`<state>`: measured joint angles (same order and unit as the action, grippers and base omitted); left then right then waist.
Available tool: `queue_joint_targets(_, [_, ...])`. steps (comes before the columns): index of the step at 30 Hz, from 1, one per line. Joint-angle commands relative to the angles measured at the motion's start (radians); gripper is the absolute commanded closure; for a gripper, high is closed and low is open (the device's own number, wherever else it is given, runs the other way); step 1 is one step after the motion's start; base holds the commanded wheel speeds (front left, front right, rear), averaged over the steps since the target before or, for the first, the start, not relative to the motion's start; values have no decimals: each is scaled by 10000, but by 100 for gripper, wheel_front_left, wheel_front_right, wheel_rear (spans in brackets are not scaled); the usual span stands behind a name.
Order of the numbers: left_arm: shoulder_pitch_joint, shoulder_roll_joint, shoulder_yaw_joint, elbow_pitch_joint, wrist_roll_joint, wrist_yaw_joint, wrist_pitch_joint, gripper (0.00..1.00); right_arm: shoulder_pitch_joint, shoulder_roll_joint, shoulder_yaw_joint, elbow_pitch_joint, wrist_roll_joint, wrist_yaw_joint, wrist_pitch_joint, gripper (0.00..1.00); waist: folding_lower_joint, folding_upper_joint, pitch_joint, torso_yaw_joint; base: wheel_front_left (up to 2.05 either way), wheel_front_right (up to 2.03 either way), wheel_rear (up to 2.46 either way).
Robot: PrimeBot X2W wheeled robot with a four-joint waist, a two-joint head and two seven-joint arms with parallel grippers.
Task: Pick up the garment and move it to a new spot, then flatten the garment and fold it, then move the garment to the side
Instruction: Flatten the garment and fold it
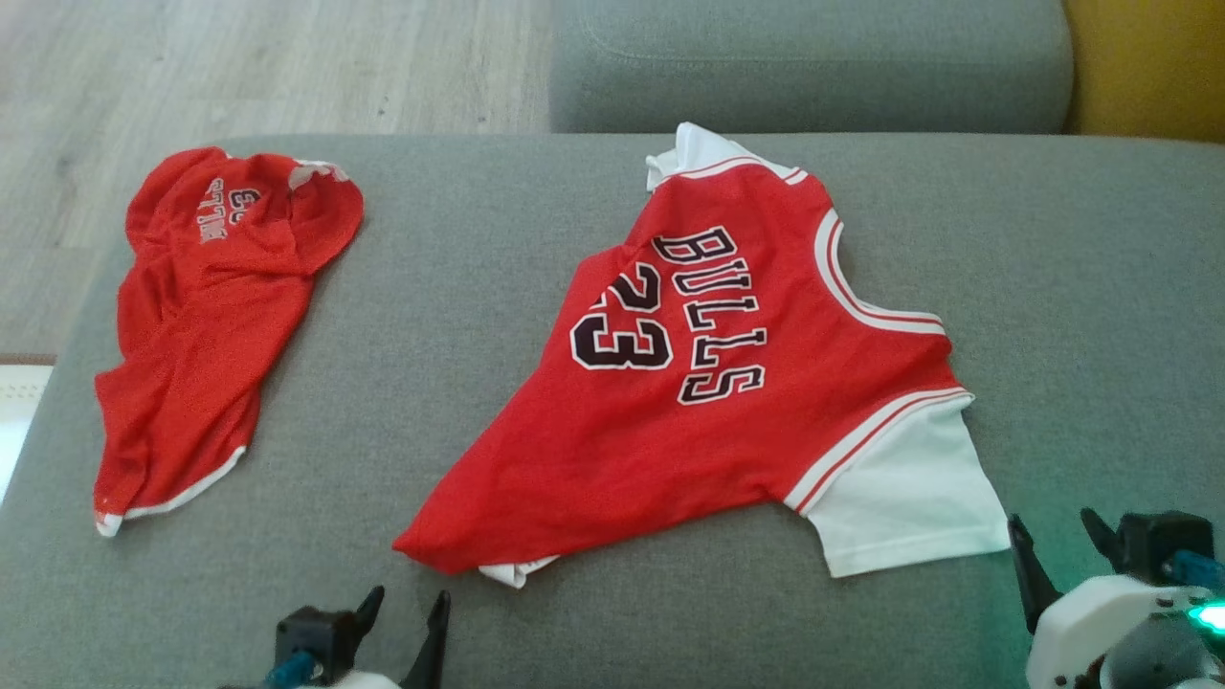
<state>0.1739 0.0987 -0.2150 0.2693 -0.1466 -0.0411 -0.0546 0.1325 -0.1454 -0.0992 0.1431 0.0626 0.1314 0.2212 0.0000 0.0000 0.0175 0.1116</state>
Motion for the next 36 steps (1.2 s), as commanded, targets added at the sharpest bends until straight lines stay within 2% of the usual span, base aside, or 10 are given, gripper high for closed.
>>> queue_joint_targets(1, [-605,72,222,-162,-62,-122,-58,0,-455,-312,190,-290,109,-7,288,0,0,0,105,-49,0,0,0])
queue_joint_targets(15, [-1849,-101,-175,874,-283,-335,-694,0,-1470,-486,624,465,568,-7,1577,0,0,0,1155,-206,0,0,0])
queue_joint_targets(26, [-2230,-165,-620,856,-339,-486,-850,2,-1981,-621,1008,1250,850,-7,2019,0,0,0,1539,-45,0,0,0])
queue_joint_targets(27, [-2261,-163,-697,847,-342,-519,-842,16,-2017,-631,1097,1331,943,-7,2123,0,0,0,1564,-23,0,0,0])
queue_joint_targets(28, [-2291,-162,-757,834,-345,-543,-842,51,-2036,-649,1208,1398,1062,-7,2248,0,0,0,1584,-1,0,0,0])
queue_joint_targets(29, [-2318,-158,-810,822,-352,-564,-851,60,-2027,-685,1379,1447,1206,-7,2415,0,0,0,1597,18,0,0,0])
queue_joint_targets(30, [-2341,-151,-876,816,-373,-595,-849,83,-2002,-716,1543,1474,1406,-7,2597,9,0,0,1604,30,0,0,0])
queue_joint_targets(31, [-2359,-140,-934,808,-391,-621,-845,100,-1973,-743,1701,1464,1663,-7,2757,61,0,0,1601,39,0,0,0])
queue_joint_targets(32, [-2367,-135,-982,791,-424,-643,-836,100,-1930,-781,1838,1431,1948,-7,2911,100,0,0,1584,45,0,0,0])
queue_joint_targets(36, [-2271,-12,-1116,630,-549,-704,-717,100,-1728,-954,1908,938,3114,-7,3020,100,0,0,1416,20,0,0,0])
